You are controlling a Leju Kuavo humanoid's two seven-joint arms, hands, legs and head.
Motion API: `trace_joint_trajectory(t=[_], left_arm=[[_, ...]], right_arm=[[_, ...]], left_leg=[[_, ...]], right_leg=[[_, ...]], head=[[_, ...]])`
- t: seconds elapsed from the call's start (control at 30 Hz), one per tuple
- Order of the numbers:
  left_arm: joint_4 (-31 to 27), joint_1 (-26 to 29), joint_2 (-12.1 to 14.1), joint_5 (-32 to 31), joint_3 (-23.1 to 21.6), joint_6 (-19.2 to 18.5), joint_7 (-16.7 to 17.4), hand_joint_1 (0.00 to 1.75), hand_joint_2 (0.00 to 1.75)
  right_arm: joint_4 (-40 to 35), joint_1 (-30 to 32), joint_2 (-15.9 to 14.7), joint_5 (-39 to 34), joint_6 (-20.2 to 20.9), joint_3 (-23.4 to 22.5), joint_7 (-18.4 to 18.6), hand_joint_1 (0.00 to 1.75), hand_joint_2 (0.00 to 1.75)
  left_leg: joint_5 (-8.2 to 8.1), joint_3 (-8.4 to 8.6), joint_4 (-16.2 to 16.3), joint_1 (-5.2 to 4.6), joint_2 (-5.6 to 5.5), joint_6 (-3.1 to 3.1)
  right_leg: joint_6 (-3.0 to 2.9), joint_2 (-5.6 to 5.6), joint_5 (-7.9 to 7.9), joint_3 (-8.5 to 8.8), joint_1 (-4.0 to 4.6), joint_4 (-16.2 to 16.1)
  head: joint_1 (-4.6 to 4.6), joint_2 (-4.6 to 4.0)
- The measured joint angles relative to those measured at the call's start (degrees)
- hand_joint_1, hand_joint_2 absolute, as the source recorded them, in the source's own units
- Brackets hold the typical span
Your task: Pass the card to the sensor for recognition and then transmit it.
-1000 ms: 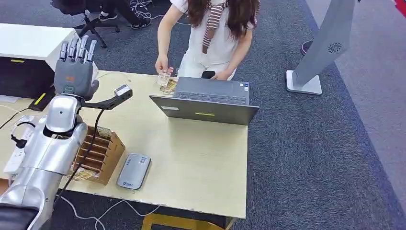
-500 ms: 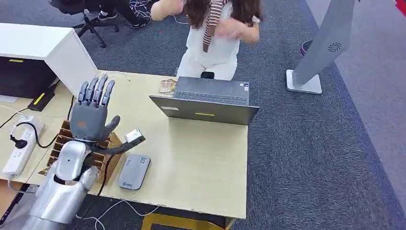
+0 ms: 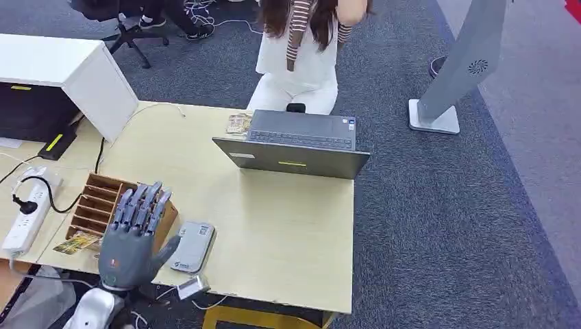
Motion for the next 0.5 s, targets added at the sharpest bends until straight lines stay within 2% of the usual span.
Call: trace_joint_trajectory(t=[0.17, 0.33, 0.5], left_arm=[[-4.3, 8.06, 0.33, -0.87, 0.24, 2.29, 1.29, 0.0, 1.75], [-6.44, 14.15, 1.01, -0.39, 2.58, -0.57, 4.88, 0.0, 1.75], [-6.88, 17.23, 1.42, 0.48, 4.28, -2.17, 5.09, 0.0, 1.75]], right_arm=[[0.0, -0.04, 0.17, 0.04, -0.59, -0.76, -0.13, 0.0, 1.75], [0.0, 0.0, 0.2, -0.11, -0.74, -1.27, -0.37, 0.0, 1.75], [0.0, -0.02, 0.2, -0.2, -0.79, -1.77, -0.37, 0.0, 1.75]], left_leg=[[-0.02, -0.04, 0.0, 0.0, -0.18, 0.03], [-0.01, 0.0, 0.0, 0.01, -0.18, 0.02], [-0.01, 0.02, 0.0, 0.02, -0.22, 0.02]], right_leg=[[0.02, -0.2, -0.06, 0.05, 0.0, 0.0], [0.02, -0.22, -0.06, 0.07, 0.01, 0.0], [0.02, -0.28, -0.06, 0.15, 0.01, 0.0]], head=[[0.0, -0.02], [0.0, 0.0], [0.0, 0.0]])
